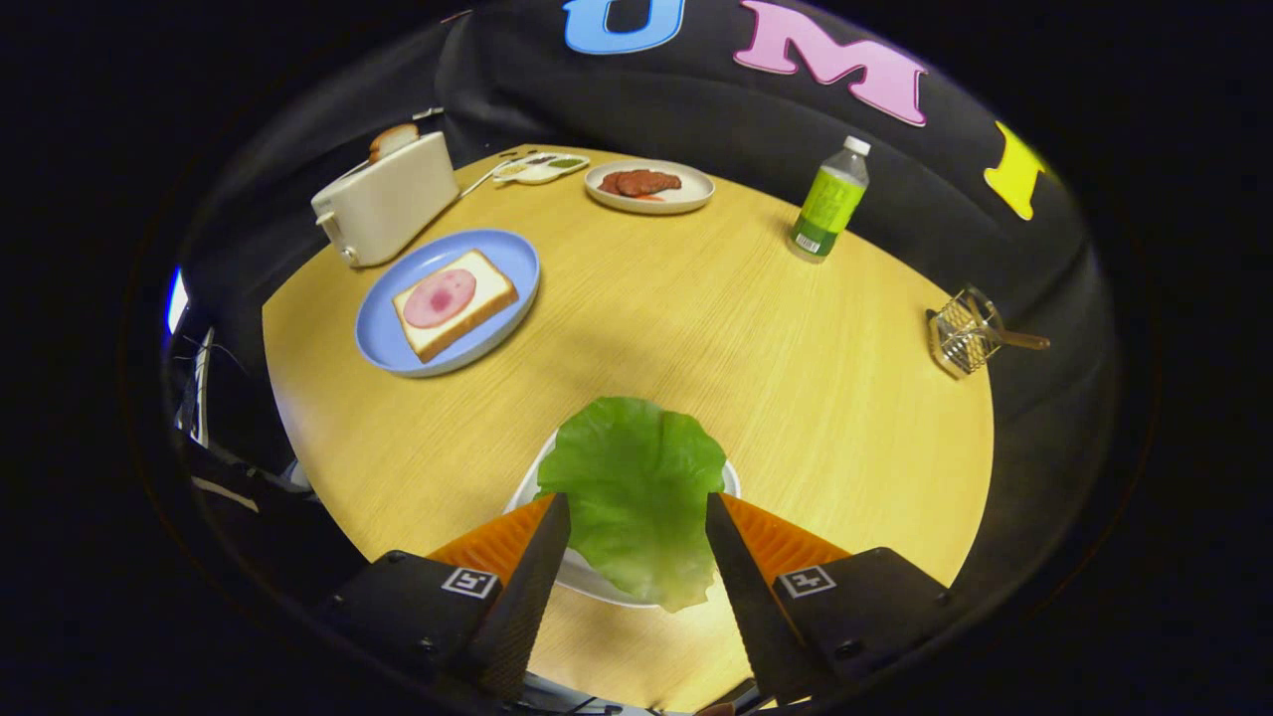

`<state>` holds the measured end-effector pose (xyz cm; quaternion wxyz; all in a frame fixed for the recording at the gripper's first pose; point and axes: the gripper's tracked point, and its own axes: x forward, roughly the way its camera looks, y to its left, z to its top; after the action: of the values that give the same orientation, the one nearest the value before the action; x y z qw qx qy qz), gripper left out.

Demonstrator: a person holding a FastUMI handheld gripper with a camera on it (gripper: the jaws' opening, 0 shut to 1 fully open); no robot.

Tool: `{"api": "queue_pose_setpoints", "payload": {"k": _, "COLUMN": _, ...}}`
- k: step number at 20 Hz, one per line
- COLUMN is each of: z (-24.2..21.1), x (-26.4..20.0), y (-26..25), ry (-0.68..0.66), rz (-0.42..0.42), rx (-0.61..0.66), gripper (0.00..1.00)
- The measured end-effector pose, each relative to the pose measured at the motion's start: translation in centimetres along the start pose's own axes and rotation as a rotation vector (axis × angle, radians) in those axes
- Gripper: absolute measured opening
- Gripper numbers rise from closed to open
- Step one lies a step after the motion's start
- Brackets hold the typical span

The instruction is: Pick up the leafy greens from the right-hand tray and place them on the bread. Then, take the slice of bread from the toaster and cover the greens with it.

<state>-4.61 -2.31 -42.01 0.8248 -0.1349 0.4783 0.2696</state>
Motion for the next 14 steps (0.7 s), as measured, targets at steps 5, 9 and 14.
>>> {"api": "queue_pose_setpoints", "payload": {"k": 5, "z": -1.2, "x": 3.6, "y": 0.3, "ry": 0.084, "rz": 0.035, "rx": -0.023, "gripper": 0.82}}
{"api": "queue_pose_setpoints", "payload": {"k": 9, "z": -0.7, "x": 4.1, "y": 0.5, "ry": 0.083, "rz": 0.032, "rx": 0.08, "gripper": 0.68}}
{"api": "queue_pose_setpoints", "payload": {"k": 14, "z": -0.5, "x": 4.6, "y": 0.2, "ry": 0.057, "rz": -0.027, "rx": 0.195, "gripper": 0.12}}
